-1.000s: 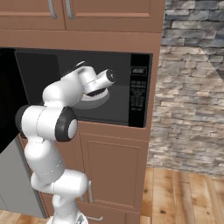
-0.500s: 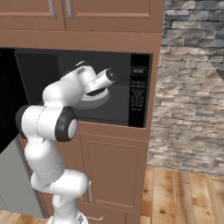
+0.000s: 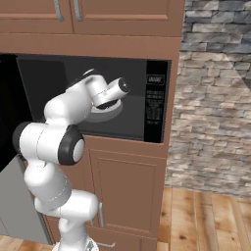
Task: Retrieve the reheated potato from the microwave, then place the potato, cheese, and condiment on the cutting board.
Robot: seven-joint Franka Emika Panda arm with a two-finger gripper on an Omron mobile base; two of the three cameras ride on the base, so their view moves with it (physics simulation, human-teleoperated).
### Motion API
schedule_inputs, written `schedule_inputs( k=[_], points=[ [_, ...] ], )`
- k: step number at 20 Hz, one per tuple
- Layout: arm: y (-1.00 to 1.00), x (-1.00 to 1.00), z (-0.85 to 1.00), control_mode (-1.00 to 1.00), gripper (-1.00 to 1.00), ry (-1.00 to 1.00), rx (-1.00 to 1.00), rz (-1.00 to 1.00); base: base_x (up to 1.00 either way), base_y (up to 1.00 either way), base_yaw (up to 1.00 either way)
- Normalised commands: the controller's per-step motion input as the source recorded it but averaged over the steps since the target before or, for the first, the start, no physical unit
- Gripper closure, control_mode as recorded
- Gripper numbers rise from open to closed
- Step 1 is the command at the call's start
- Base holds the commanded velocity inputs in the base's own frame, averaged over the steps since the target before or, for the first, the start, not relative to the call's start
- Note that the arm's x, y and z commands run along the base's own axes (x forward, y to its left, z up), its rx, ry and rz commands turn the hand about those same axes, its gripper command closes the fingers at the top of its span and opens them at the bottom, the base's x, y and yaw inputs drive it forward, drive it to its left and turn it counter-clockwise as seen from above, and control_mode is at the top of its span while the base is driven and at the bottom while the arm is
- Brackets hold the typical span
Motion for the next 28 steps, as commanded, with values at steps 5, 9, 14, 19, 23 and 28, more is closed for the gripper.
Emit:
schedule_inputs(
  k=[5, 9, 14, 19, 23, 28],
  points=[
    [-0.07, -0.48, 0.09, -1.00, 1.00, 0.00, 0.00, -0.03, 0.00, 0.00, 0.00],
    [-0.02, -0.46, 0.12, -1.00, 1.00, 0.00, 0.00, -0.06, 0.00, 0.00, 0.00],
    [0.00, -0.48, 0.21, -1.00, 1.00, 0.00, 0.02, -0.08, 0.00, 0.00, 0.00],
    [-0.01, -0.48, 0.29, -1.00, 1.00, 0.00, 0.03, -0.07, 0.00, 0.00, 0.00],
    [-0.01, -0.74, 0.17, -1.00, 1.00, -0.06, 0.03, -0.03, 0.00, 0.00, 0.00],
    [-0.06, -0.78, 0.12, -1.00, 1.00, -0.02, 0.00, -0.01, 0.00, 0.00, 0.00]
  ],
)
